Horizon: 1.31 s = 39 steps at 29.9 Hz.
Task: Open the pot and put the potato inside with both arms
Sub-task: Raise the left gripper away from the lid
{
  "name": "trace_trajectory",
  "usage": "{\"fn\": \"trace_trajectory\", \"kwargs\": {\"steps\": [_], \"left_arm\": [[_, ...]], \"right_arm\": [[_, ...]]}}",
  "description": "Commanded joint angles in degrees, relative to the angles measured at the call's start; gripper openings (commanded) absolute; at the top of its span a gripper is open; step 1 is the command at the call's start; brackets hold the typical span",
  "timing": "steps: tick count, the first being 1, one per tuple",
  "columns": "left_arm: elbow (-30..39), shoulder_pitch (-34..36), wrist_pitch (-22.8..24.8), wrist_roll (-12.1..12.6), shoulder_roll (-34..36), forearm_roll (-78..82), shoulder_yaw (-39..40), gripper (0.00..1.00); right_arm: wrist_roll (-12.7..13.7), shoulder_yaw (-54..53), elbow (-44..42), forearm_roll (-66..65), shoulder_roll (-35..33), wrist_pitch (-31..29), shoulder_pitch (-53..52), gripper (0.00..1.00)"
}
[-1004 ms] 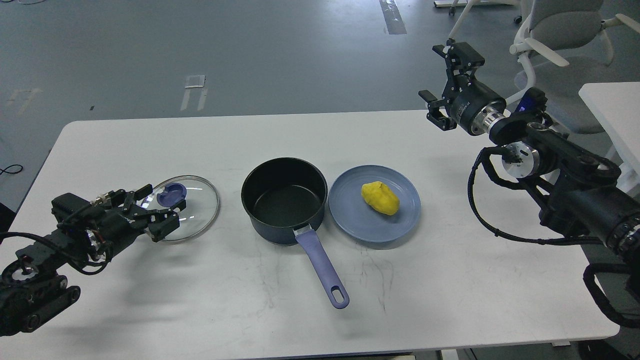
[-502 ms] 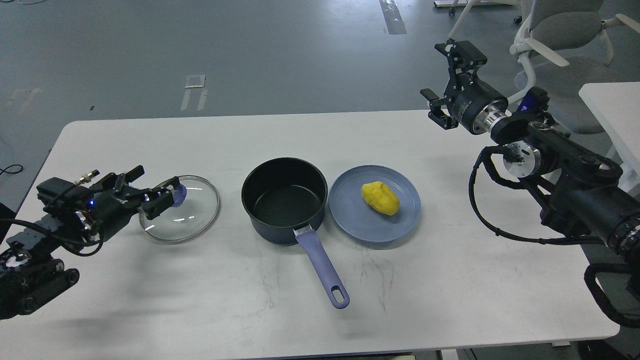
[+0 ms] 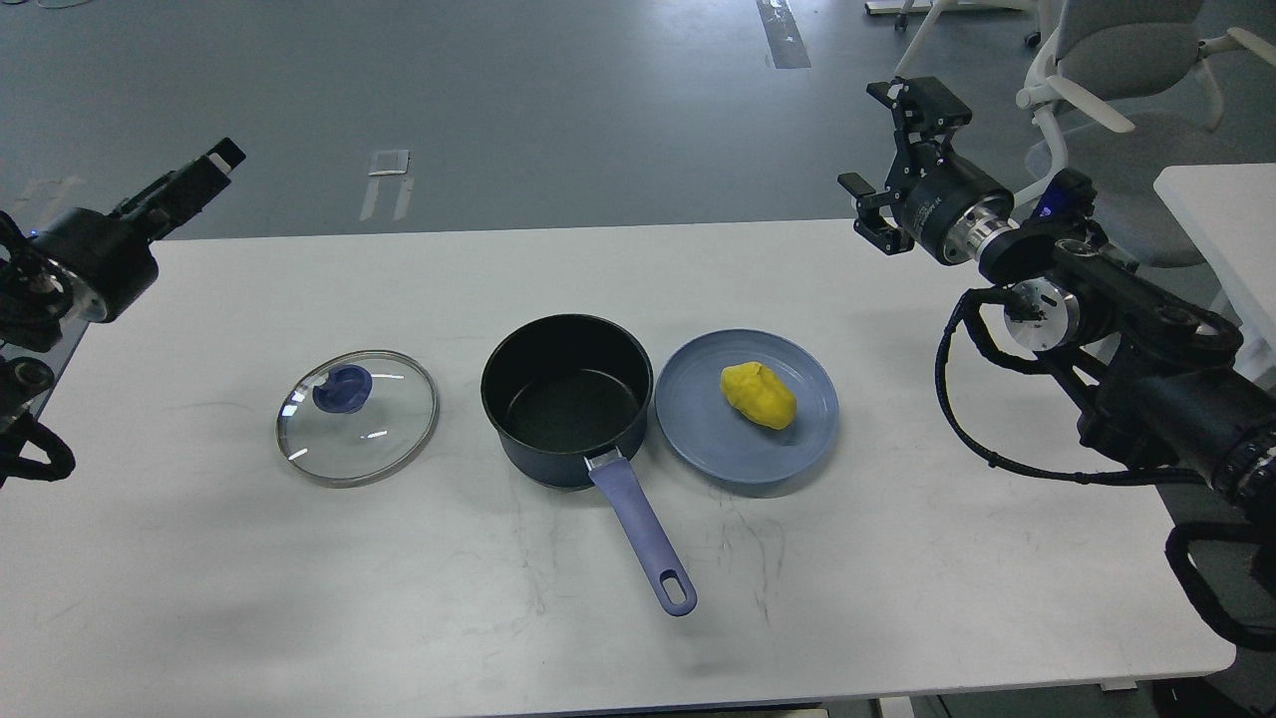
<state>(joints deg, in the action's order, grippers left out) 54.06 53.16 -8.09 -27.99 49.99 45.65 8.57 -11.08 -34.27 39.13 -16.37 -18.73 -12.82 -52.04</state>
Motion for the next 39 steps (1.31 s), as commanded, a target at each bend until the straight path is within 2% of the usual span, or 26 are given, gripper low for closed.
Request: {"fn": "trace_trajectory", "kwargs": {"steps": [1,2,4,6,8,10,11,12,15,22,24,29,31,34,36,39], "left_arm": [[-1.0,4.3,10.1,0.0,1.2,-11.0,0.0,0.98],[-1.3,4.8,12.4,0.0,1.2,-12.8,0.0,0.98],[-3.7,8.0,21.3,0.0,1.2,-19.9,1.2,0.98],[-5.0,9.9,27.5,0.0,0.7,-24.9,3.3,0.98],[-5.4,10.3,30.5,5.0,0.5,-28.1,5.4,0.98],[-5.4,10.4,34.2,15.3,-1.2,-32.6,10.3,0.98],[-5.3,10.4,34.8,17.5,-1.8,-33.1,11.5,0.98],[-5.3,10.4,36.1,20.8,-3.0,-33.4,13.6,0.98],[-5.3,10.4,36.1,23.9,-5.4,-33.5,17.9,0.98],[-5.4,9.5,36.1,24.1,-11.1,-39.7,21.2,0.98],[-5.3,7.4,36.1,23.0,-13.2,-46.5,21.3,0.98],[-4.9,5.4,36.1,20.7,-16.3,-48.9,21.4,0.98],[-5.4,5.4,36.1,20.8,-17.5,-49.0,21.4,0.98],[-5.5,5.2,36.1,21.2,-18.2,-48.9,21.3,0.98],[-5.5,4.7,36.1,21.4,-18.1,-48.8,21.2,0.98],[-5.5,3.8,36.1,21.3,-17.7,-48.7,21.2,0.98]], "right_arm": [[0.1,0.0,0.2,0.0,0.0,-0.1,-0.2,1.0],[0.1,0.0,0.2,0.0,0.0,-0.1,-0.2,1.0],[0.1,0.0,1.1,-0.1,0.0,-0.1,-0.3,1.0],[0.0,0.0,1.9,-0.1,0.0,-0.1,-0.3,1.0],[0.1,0.1,2.2,-0.1,0.0,-0.1,-0.4,1.0],[0.0,0.2,2.4,-0.2,-0.1,-0.1,-0.7,1.0],[0.0,0.2,2.4,-0.2,-0.1,-0.1,-0.8,1.0],[0.0,0.3,2.4,-0.4,-0.2,-0.1,-1.0,1.0],[0.0,0.3,2.4,-0.9,-0.3,-0.2,-1.3,1.0],[0.0,0.5,6.0,-1.0,-3.0,-0.1,-1.0,1.0],[0.0,1.3,6.7,-1.1,-4.0,-0.1,-1.0,1.0],[-0.2,4.3,9.0,-1.4,-6.5,-0.1,-1.7,1.0],[-0.3,5.5,10.6,-3.0,-8.2,-0.2,-2.2,1.0],[-2.1,9.0,12.3,-11.8,-10.2,-0.1,-3.9,1.0],[-4.9,11.9,14.3,-22.1,-12.3,0.5,-6.0,1.0],[-5.6,15.1,17.0,-30.1,-15.6,1.7,-7.6,1.0]]}}
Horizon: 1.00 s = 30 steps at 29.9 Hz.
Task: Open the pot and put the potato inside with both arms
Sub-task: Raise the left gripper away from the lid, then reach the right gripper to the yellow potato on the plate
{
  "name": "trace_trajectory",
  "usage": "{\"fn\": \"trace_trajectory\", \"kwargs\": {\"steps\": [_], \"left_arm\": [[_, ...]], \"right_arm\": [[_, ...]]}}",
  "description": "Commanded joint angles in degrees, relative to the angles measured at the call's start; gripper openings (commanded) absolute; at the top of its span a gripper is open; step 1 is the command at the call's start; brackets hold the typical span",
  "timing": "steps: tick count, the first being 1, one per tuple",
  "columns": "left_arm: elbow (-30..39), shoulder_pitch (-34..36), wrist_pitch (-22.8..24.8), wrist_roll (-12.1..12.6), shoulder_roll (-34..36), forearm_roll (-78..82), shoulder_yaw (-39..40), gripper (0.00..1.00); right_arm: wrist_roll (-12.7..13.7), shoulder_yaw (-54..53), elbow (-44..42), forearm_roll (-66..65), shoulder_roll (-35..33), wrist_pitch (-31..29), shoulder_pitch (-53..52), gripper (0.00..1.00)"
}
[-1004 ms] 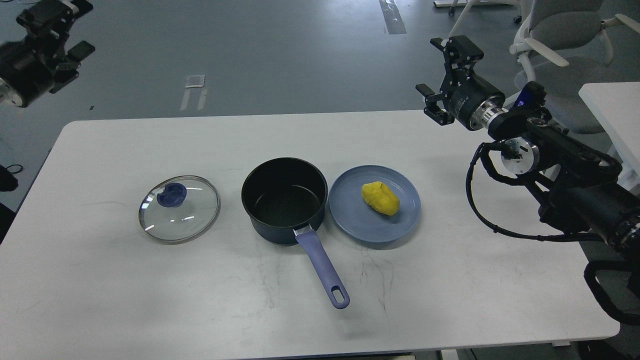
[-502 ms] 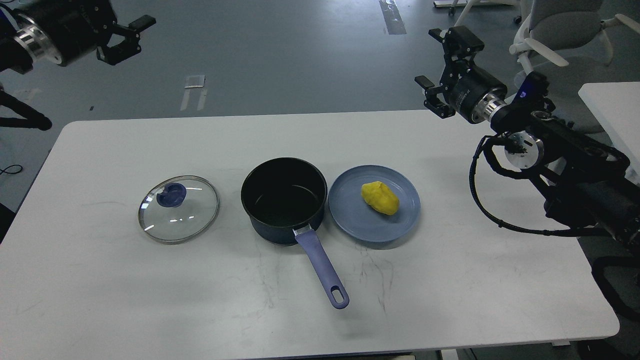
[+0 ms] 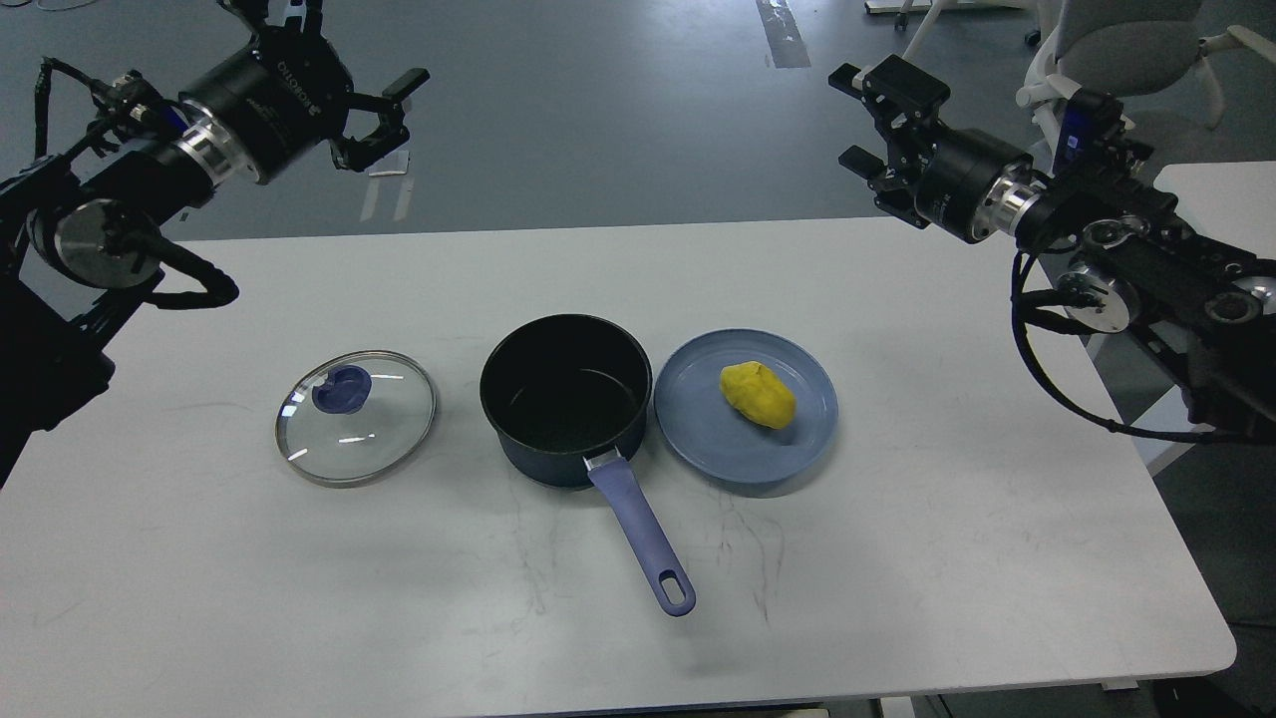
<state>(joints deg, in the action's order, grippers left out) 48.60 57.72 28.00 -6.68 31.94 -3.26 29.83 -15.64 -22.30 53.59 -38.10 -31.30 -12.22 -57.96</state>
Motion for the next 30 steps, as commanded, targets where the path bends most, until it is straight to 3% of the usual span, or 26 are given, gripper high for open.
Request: {"fn": "trace_trajectory", "kwargs": {"steps": [1,5,10,18,30], "left_arm": [[0.0,-0.9,0.0,-0.1,0.4,0.2,0.0,0.98],[0.0,-1.9,0.0,-0.3,0.7,0.3,-0.1,0.98],[0.3,-2.0,0.0,-0.3,0.8,0.3,-0.1,0.98],[0.9,-2.0,0.0,-0.2,1.6,0.3,-0.2,0.98],[1.0,-2.4,0.0,-0.6,1.7,0.3,-0.2,0.98]], "right_arm": [[-1.2,3.9,3.3,-10.0,-3.7,1.4,-2.1,1.0],[-2.8,10.1,7.7,-23.8,-7.1,4.4,-2.9,1.0],[-3.7,16.0,7.7,-32.1,-7.1,8.3,-2.2,1.0],[-3.6,21.1,7.1,-38.5,-6.5,10.8,-1.8,1.0],[-3.5,27.2,4.1,-40.0,-0.4,10.9,-1.4,1.0]]}}
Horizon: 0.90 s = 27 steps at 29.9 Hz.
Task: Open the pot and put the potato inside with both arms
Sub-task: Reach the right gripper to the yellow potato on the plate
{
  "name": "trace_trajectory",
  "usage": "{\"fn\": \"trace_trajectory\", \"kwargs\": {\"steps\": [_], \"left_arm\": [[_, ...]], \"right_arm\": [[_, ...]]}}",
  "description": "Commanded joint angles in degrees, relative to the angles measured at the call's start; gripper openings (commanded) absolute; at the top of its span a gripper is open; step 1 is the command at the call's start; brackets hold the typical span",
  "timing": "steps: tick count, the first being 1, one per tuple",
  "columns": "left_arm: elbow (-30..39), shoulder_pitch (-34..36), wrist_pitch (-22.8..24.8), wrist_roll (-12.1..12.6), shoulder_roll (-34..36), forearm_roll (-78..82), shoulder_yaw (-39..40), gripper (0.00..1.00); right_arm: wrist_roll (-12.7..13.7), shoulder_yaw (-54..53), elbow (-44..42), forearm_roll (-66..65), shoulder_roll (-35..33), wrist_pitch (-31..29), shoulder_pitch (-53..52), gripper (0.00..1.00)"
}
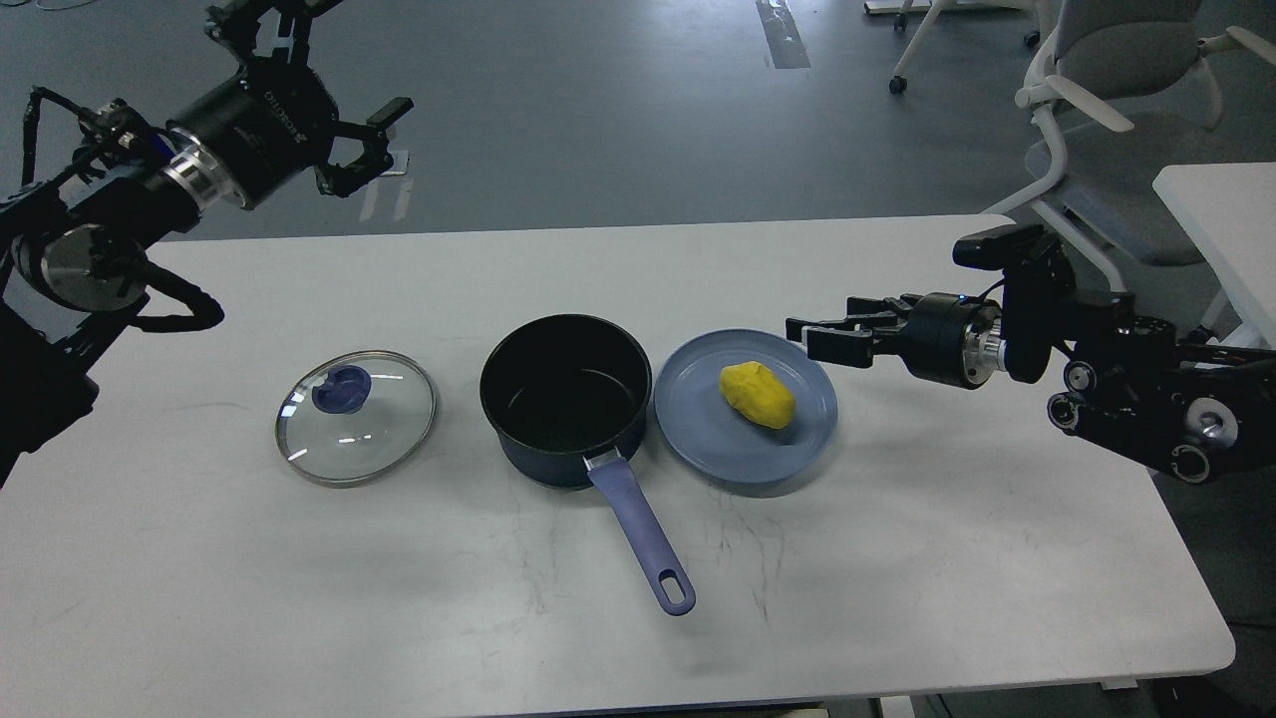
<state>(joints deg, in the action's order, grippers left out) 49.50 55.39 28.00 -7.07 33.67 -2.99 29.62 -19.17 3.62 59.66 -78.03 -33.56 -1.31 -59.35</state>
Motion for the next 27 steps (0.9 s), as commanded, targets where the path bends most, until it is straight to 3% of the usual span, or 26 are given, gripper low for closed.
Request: {"fn": "trace_trajectory", "kwargs": {"steps": [1,14,27], "left_arm": [[0.1,-0.2,0.0,-0.2,0.0,0.0,0.0,0.98],[0.4,-1.0,0.0,-0.4,1.9,0.0,0.1,0.98],[1.8,-3.0,0.0,-0.4,2.8,0.0,0.1,0.98]], "right_arm": [[0.0,1.6,-2.5,0.0,2.2,0.0,-0.1,1.0],[-0.2,2.4,-11.5,0.1,12.4,0.1,0.3,1.0],[-1.2,7.4,-12.8,0.0,13.4,1.2,1.1,0.92]]}}
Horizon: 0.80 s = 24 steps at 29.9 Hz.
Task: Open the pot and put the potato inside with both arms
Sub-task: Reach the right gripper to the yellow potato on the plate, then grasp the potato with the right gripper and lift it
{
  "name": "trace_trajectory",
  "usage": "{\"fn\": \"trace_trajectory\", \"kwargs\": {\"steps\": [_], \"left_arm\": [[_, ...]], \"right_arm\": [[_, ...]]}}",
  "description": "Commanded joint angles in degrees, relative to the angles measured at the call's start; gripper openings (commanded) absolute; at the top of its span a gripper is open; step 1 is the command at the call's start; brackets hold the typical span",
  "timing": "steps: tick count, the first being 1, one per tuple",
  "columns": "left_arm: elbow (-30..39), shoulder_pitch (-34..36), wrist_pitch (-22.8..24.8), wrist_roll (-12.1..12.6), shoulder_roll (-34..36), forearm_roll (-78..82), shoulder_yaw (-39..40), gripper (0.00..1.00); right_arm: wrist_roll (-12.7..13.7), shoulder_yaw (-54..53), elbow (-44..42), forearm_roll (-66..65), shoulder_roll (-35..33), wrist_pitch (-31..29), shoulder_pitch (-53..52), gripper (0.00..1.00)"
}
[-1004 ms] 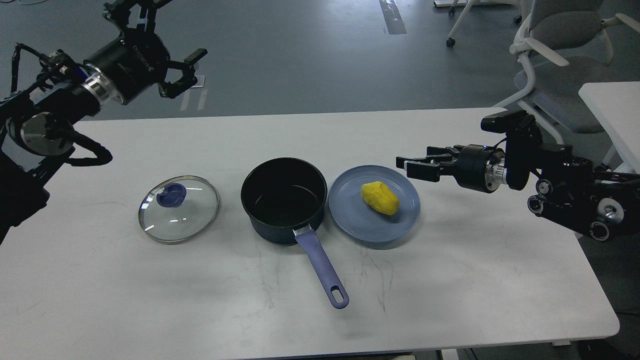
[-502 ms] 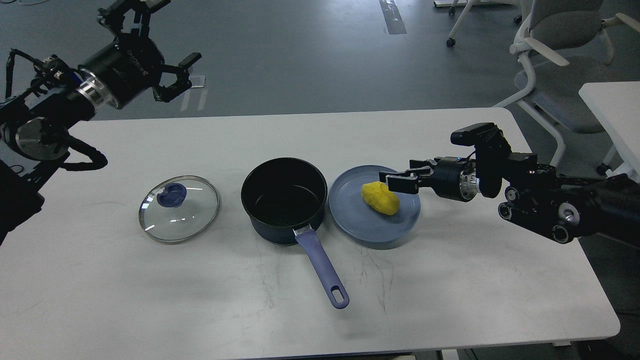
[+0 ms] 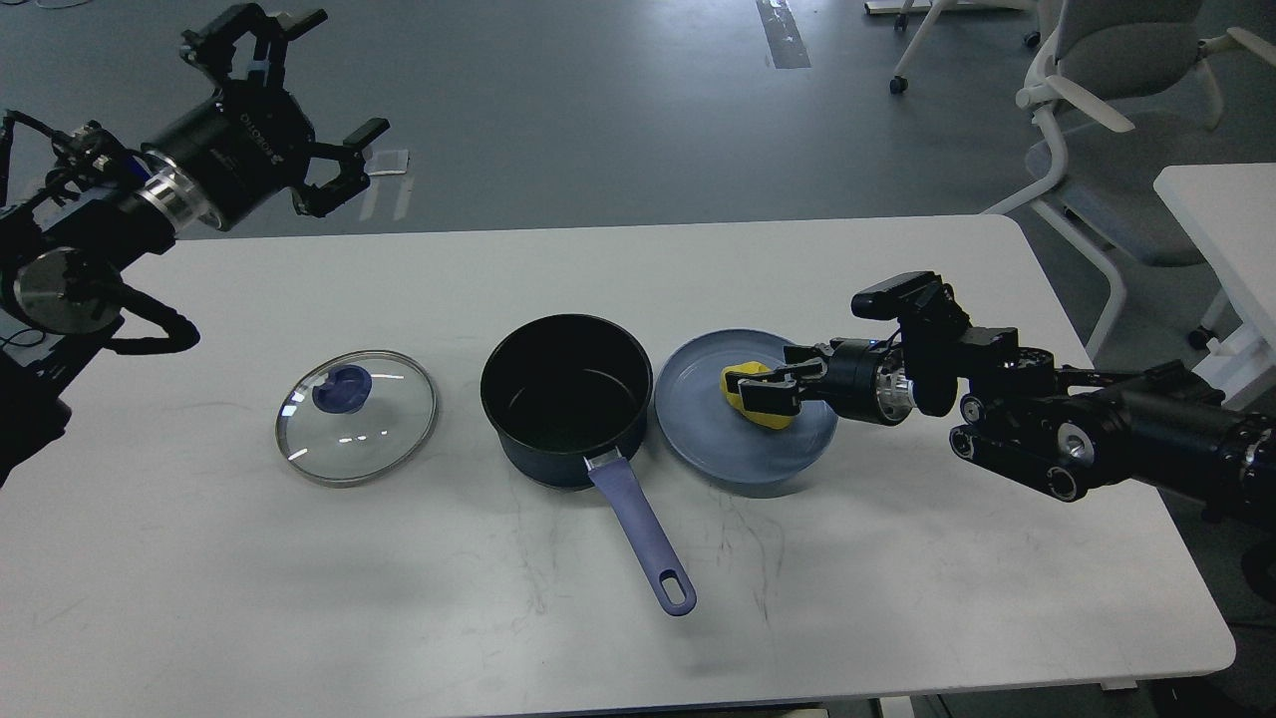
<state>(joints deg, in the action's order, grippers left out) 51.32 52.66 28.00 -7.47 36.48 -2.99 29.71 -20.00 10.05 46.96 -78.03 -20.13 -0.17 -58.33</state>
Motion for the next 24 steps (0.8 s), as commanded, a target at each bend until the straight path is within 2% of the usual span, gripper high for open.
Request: {"fn": "trace_trajectory", "kwargs": {"steps": [1,3,5,7,17,24], "left_arm": [[0.0,-0.2,0.0,0.0,0.0,0.0,0.0,0.98],[0.0,-0.2,0.0,0.0,0.0,0.0,0.0,0.98],[0.1,-0.2,0.0,0.0,0.0,0.0,0.0,0.98],[0.1,-0.2,0.0,0.0,0.0,0.1,0.0,0.98],[0.1,-0.3,0.0,0.0,0.1,1.4,0.0,0.98],[0.1,-0.2,0.0,0.0,-0.1,1.4,0.1,0.98]], "right_arm": [[-0.9,1.6,-0.1,0.0,0.1,0.1,0.1,0.85],[-1.9,2.1,-0.1,0.0,0.2,0.1,-0.1,0.69],[-2.8,3.0,-0.2,-0.4,0.4,0.4,-0.6,0.46],[-2.8,3.4,-0.3,-0.4,0.4,1.2,-0.6,0.34],[-2.8,3.1,-0.6,-0.3,1.6,5.1,-1.3,0.31],[-2.8,2.7,-0.3,0.2,1.9,9.8,-8.7,0.31]]}}
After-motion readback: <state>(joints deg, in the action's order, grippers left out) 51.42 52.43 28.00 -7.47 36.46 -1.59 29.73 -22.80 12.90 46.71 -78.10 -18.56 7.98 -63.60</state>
